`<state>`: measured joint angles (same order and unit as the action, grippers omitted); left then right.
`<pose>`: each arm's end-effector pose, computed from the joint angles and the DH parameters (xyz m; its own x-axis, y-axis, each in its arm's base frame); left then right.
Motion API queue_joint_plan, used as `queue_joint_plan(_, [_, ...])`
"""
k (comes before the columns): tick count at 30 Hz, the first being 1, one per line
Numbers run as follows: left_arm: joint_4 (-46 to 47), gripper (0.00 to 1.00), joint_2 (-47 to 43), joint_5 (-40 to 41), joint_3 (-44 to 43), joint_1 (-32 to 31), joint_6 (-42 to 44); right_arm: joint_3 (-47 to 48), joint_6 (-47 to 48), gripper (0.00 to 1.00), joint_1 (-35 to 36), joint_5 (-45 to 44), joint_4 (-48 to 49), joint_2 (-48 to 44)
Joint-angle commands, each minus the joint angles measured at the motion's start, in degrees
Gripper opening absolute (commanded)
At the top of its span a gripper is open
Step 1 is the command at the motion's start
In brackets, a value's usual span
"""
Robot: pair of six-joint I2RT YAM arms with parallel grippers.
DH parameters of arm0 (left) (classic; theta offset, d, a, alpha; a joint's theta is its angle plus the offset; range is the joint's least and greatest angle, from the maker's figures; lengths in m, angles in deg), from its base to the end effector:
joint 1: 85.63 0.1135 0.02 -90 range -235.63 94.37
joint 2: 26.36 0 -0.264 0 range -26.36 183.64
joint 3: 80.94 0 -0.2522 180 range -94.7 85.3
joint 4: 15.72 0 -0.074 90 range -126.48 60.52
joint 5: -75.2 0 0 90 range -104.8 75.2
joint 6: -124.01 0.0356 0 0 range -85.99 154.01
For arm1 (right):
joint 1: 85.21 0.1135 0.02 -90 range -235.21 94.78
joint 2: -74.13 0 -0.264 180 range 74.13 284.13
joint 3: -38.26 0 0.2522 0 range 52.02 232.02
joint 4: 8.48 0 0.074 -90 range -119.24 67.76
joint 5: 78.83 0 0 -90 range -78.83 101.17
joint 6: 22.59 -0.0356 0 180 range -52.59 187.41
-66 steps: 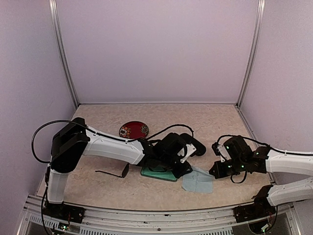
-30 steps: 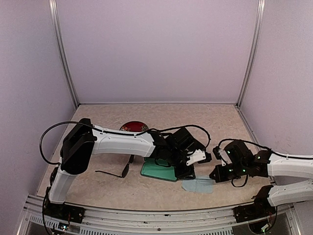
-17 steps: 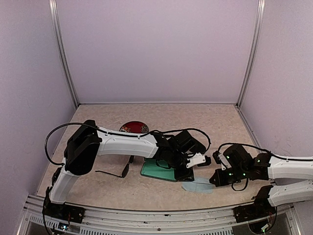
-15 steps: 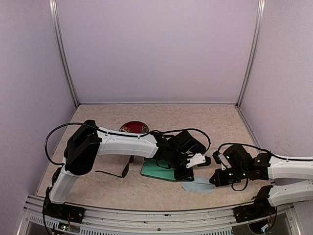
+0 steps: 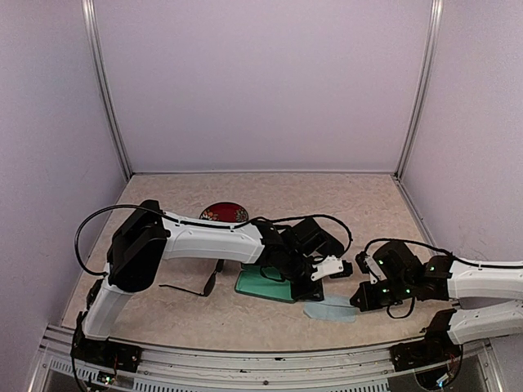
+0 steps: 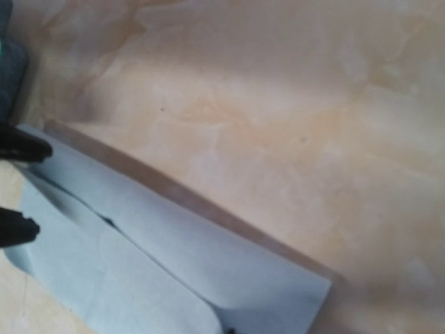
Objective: Organize the sunglasses
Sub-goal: Fold the glasses cleaning cloth at the center of the board.
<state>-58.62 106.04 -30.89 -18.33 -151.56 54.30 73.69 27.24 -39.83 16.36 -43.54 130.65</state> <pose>0.1945 -0.4597 0.1515 0.0009 0.8148 -0.5797 0.9990 -0.0268 -0.0360 0.1176 0.1237 0.1520 -0.9258 -0.0236 -0.3772 -0.1924 0.8884 0.4167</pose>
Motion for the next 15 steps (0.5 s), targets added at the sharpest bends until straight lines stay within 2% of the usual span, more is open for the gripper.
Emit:
queue_joint_plan(1, [-2.96,0.28,0.31,1.39,0.47,0.28,0.53,-0.89,-0.38,0.0,0.66,-0.62,-0.45,-0.25])
queue_joint_plan(15, [-4.4,0.24,2.77,2.91,-1.66,-0.33,1.02,-0.75,-0.04,0.0,0.67,-0.32,-0.14,0.05])
